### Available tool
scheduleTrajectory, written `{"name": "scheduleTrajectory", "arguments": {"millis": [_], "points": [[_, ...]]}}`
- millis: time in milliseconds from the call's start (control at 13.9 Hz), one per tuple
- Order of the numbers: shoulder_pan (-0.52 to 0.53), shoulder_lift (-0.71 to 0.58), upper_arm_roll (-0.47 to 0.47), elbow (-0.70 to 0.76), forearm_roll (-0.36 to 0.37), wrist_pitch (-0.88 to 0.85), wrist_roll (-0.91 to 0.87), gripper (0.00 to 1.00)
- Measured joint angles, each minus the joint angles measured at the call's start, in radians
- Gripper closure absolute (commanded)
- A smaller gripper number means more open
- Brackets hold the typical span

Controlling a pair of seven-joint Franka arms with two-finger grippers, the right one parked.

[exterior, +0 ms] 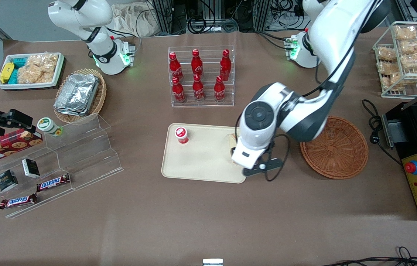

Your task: Place sandwich from basket to tray

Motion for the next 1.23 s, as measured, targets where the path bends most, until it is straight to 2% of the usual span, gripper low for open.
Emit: {"name": "scheduleTrajectory", "arguments": {"millis": [288, 577, 793, 937, 1081, 1225], "points": [[0.105, -0.121, -0.001, -0.005, -0.012, -0.109, 0.02, 0.0], [0.21, -0.274, 0.017, -0.047, -0.123, -0.194, 0.22, 0.0], [0.209, -0.413, 0.181, -0.102, -0.229, -0.242, 0.448, 0.0], [0.168, -0.476, 0.316, -0.141, -0.28, -0.25, 0.59, 0.0], [0.126, -0.527, 0.423, -0.186, -0.304, -0.256, 0.702, 0.0], [0.109, -0.573, 0.477, -0.23, -0.314, -0.257, 0.788, 0.0]]}}
